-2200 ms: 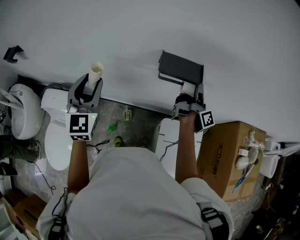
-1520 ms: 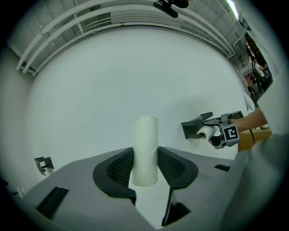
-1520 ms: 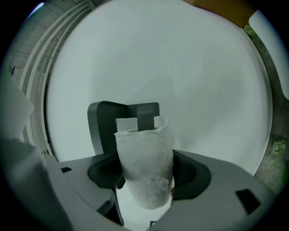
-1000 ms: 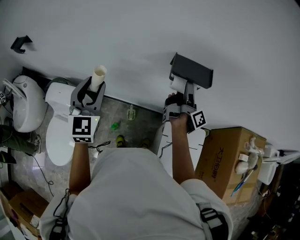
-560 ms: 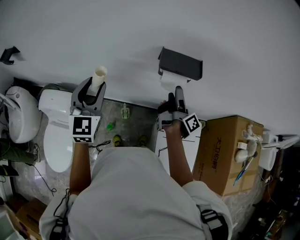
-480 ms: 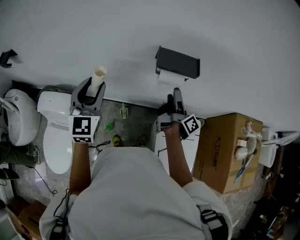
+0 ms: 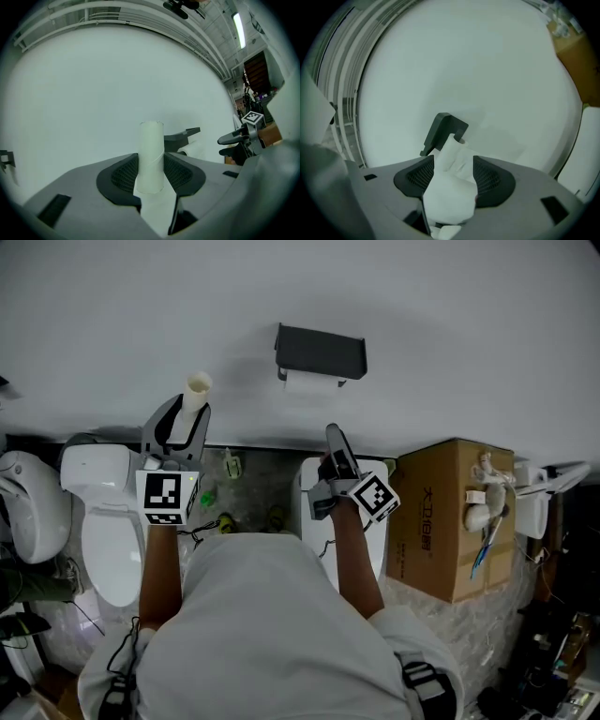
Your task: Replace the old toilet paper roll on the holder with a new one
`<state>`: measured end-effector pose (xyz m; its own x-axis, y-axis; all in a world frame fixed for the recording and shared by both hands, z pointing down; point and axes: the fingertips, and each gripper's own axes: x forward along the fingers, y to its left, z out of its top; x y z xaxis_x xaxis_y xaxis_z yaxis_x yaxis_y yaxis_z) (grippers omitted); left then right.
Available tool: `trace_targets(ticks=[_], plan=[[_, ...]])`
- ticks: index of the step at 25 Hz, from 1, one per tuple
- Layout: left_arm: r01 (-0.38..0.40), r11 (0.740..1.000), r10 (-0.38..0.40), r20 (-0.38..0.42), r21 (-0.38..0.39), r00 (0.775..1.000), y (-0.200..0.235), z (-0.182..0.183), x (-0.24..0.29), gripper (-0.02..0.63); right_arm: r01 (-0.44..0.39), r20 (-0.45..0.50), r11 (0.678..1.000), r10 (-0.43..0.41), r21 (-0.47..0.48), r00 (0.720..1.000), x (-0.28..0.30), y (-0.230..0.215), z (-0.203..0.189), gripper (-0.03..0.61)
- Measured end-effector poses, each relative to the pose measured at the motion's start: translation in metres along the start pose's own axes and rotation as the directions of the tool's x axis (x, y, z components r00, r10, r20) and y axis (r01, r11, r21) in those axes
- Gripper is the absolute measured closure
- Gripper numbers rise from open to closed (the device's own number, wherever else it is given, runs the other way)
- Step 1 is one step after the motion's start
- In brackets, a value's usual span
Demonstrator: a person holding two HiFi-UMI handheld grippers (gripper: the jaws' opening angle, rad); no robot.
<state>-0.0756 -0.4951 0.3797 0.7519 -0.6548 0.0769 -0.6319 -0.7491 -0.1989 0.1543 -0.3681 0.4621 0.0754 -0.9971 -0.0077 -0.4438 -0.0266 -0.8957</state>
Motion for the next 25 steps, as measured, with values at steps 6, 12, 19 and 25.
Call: trace_targets(ticks=[6,12,19,25], plan=[[0.058,0.998,-0.058,0.021,-0.010,0.998,-0.018,0.007,0.014,0.425,0.044,0.004,0.966,-0.044,-0.256,0.999,-0.019,0.003,0.023,0.386],[0.079,0.997,-0.078,0.045,-0.021,0.996,-0.025,0.014,0.021,0.425,0.120,0.033,0.840,-0.121,-0.529,0.992,-0.031,0.007,0.043,0.455],[0.069,0.998,-0.068,0.075,-0.013,0.995,-0.023,0.026,0.022,0.425,0.139,0.061,0.746,-0.131,-0.651,0.989,-0.032,0.019,0.055,0.497],[0.046,0.999,-0.044,0.078,-0.021,0.996,-0.015,0.026,0.018,0.425,0.135,0.062,0.682,-0.131,-0.719,0.989,-0.029,0.028,0.058,0.533]])
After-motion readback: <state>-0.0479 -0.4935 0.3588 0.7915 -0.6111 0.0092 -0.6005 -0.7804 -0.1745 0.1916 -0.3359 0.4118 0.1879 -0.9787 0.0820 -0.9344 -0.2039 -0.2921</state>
